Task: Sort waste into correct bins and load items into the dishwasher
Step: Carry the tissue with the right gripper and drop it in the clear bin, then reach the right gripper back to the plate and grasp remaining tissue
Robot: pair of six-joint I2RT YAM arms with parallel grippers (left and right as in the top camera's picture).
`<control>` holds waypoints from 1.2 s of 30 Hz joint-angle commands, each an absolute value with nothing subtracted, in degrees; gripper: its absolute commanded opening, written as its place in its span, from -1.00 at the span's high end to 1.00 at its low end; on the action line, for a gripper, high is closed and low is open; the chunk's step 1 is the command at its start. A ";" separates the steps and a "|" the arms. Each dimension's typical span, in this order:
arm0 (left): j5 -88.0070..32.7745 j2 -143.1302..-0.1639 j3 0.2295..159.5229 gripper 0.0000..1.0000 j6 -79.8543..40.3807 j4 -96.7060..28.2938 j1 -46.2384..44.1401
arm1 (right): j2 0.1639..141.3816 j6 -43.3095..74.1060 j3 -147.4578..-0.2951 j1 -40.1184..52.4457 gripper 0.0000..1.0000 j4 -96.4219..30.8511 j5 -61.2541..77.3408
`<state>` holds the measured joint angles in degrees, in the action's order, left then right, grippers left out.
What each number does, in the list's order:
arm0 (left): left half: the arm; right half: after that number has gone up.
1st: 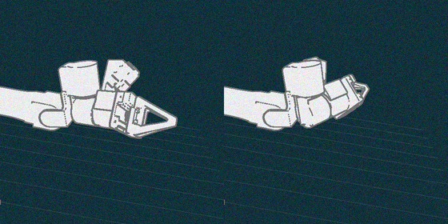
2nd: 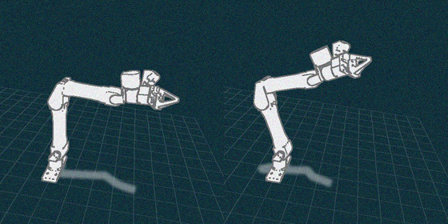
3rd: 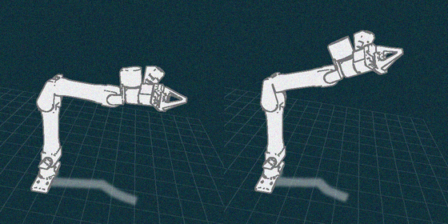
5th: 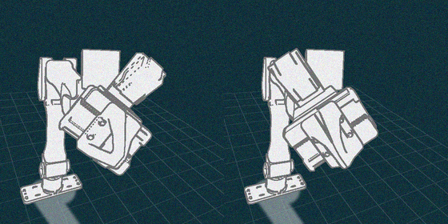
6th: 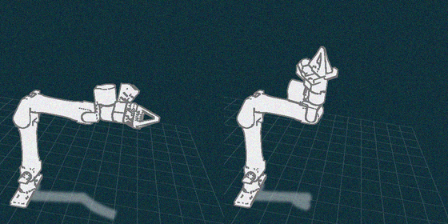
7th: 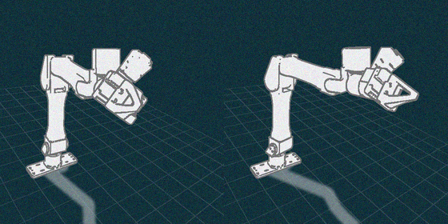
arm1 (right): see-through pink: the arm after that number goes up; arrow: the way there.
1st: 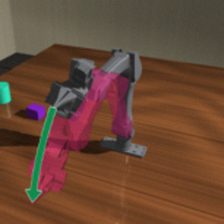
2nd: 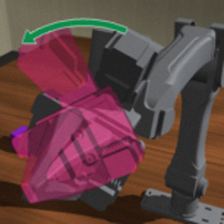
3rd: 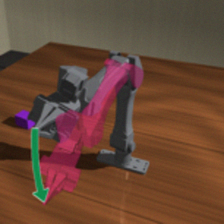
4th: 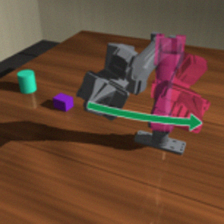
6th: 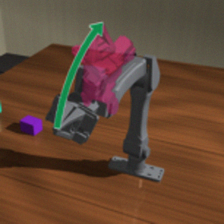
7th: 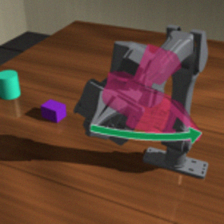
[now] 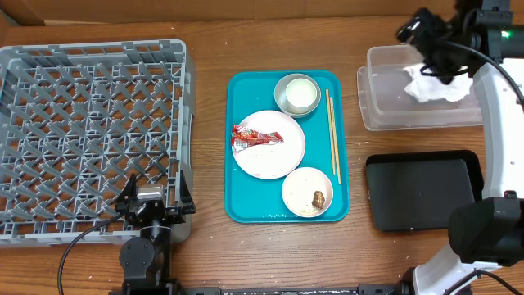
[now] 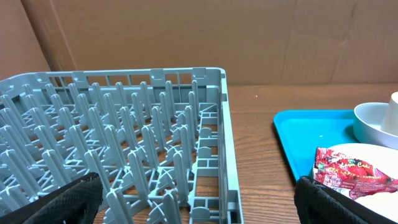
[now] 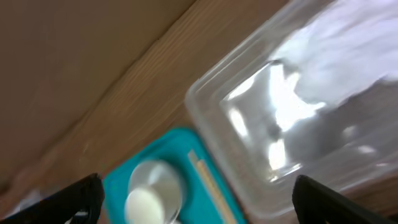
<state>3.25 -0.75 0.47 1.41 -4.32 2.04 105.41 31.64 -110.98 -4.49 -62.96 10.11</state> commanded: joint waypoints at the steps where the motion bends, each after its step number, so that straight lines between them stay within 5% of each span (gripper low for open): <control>1: 3.16 -0.27 0.30 -0.99 0.64 -4.23 2.57 | 105.58 18.72 -111.00 -0.67 -0.95 -66.06 36.40; 8: 3.16 -0.27 0.30 -1.00 0.64 -4.23 2.57 | 105.62 18.52 -109.71 16.32 -0.85 -70.65 27.14; 17: 3.16 -0.27 0.30 -0.99 0.64 -4.23 2.57 | 107.28 37.87 -99.72 38.00 -1.00 -60.47 -3.75; 23: 3.16 -0.27 0.30 -1.00 0.64 -4.23 2.57 | 110.76 40.47 -93.41 41.74 -1.00 -50.24 -6.76; 29: 3.16 -0.27 0.30 -1.00 0.64 -4.23 2.57 | 115.57 44.66 -93.30 41.10 -0.99 -53.65 -3.42; 36: 3.16 -0.27 0.30 -1.00 0.64 -4.23 2.57 | 118.37 49.95 -93.25 43.33 -0.33 -57.47 1.41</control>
<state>3.27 -0.75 0.47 1.41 -4.32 2.04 116.99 47.44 -93.25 41.60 -57.82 -0.36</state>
